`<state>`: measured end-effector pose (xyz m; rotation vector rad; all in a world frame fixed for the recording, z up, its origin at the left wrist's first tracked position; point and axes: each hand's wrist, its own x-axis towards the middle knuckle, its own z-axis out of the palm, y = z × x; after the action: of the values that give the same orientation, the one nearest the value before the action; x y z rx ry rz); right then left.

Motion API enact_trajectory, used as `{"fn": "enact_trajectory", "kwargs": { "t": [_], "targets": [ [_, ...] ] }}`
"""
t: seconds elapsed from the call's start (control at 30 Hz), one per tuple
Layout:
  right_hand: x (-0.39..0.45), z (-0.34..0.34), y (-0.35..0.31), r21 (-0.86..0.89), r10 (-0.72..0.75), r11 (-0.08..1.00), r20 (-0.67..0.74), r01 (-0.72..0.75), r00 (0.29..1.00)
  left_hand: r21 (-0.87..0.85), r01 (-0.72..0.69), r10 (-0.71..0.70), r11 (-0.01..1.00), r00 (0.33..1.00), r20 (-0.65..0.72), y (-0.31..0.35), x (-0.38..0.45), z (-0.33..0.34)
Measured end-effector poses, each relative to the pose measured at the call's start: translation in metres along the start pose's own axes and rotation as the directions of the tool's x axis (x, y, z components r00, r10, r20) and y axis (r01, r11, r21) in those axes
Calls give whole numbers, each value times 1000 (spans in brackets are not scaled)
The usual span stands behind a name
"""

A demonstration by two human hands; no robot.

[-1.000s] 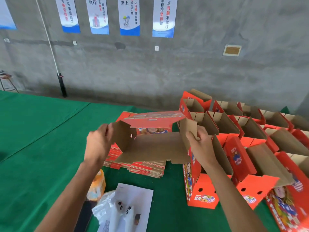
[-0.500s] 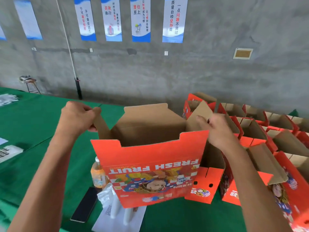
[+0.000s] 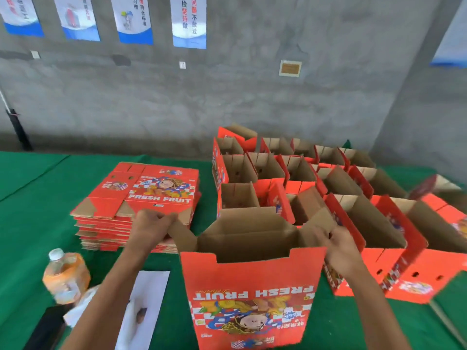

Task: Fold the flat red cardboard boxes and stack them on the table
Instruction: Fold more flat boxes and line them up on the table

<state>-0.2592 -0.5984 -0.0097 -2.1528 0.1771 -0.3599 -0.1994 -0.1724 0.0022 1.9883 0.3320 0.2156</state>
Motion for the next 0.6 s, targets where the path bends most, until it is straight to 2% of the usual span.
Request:
{"fn": "enact_trajectory", "kwargs": {
  "t": [0.13, 0.2, 0.27, 0.3, 0.33, 0.37, 0.4, 0.43, 0.47, 0.5, 0.53, 0.6],
  "targets": [
    [-17, -21, 42, 121, 110, 988, -116, -96, 987, -27, -29, 29, 999, 1000, -10, 0, -12, 58],
    [-24, -24, 61, 128, 189, 978, -190, -167, 963, -23, -80, 80, 997, 997, -20, -6, -21, 83],
    [-31, -24, 78, 158, 231, 969, -280, -192, 932, -2, -206, 206, 978, 978, -17, -14, -35, 104],
    [-34, -25, 85, 171, 265, 960, -317, -220, 911, 63, -320, 322, 945, 946, -25, -20, -41, 113],
    [-35, -26, 90, 183, 307, 949, -347, -258, 886, 183, -462, 471, 868, 882, -5, -25, -47, 121],
    [-36, -25, 95, 199, 339, 938, -371, -283, 865, 300, -606, 619, 737, 783, 62, -31, -50, 129],
    [-36, -25, 99, 216, 350, 934, -389, -285, 852, 343, -725, 731, 598, 668, 139, -36, -51, 134],
    [-37, -24, 100, 222, 350, 934, -399, -281, 848, 313, -803, 786, 507, 580, 215, -40, -51, 135],
    [-37, -23, 100, 211, 346, 936, -410, -281, 844, 232, -836, 795, 496, 545, 265, -44, -56, 133],
    [-36, -23, 100, 183, 339, 940, -426, -287, 839, 140, -842, 796, 521, 538, 277, -49, -59, 129],
    [-35, -22, 100, 149, 334, 942, -444, -299, 832, 33, -813, 772, 581, 563, 295, -54, -59, 124],
    [-34, -22, 102, 110, 326, 943, -478, -313, 815, -149, -660, 656, 736, 642, 396, -56, -67, 118]
  ]
}}
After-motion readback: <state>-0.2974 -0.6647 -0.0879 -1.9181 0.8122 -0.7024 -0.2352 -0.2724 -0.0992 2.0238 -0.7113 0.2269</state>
